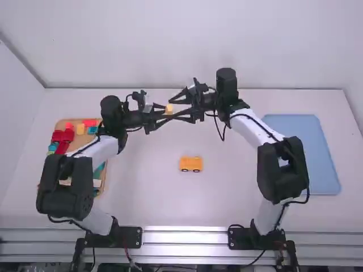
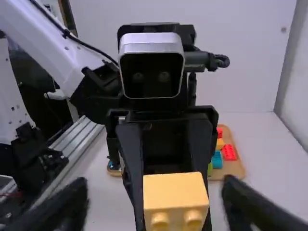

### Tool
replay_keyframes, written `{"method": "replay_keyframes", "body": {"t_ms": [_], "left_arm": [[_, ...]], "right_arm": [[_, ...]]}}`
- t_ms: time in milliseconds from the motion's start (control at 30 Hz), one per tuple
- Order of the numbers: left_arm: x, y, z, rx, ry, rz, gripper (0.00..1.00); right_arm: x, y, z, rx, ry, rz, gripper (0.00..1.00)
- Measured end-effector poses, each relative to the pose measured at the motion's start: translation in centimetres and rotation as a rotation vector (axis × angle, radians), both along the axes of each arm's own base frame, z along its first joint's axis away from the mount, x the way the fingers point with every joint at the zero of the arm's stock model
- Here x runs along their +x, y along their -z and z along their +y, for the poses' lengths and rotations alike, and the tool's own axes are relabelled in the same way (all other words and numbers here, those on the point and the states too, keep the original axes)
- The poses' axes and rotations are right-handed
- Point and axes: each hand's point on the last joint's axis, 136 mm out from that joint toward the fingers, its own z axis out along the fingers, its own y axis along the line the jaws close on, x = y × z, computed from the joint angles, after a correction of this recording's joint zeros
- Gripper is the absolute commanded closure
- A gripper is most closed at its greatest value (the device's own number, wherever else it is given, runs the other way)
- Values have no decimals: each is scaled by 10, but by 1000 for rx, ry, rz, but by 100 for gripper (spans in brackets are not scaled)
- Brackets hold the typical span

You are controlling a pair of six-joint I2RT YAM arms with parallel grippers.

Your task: Assemble lego blocks to make yellow taxi

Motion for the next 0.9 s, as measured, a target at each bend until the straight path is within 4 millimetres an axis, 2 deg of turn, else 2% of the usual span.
{"method": "replay_keyframes", "body": {"t_ms": [167,367,633,900], "left_arm": [[-1,-1,-1,-4,8,7,85],[-3,-1,-2,-4,21,4,85],[-5,-6,-2,-16,28,2,84],[-6,-6,-2,-19,35,13,84]], "right_arm": [[-1,0,1,1,-3,-2,45],[-2,0,3,1,-6,-6,52],[-2,0,4,0,-7,-5,53],[-1,1,6,-3,4,-9,61]]}}
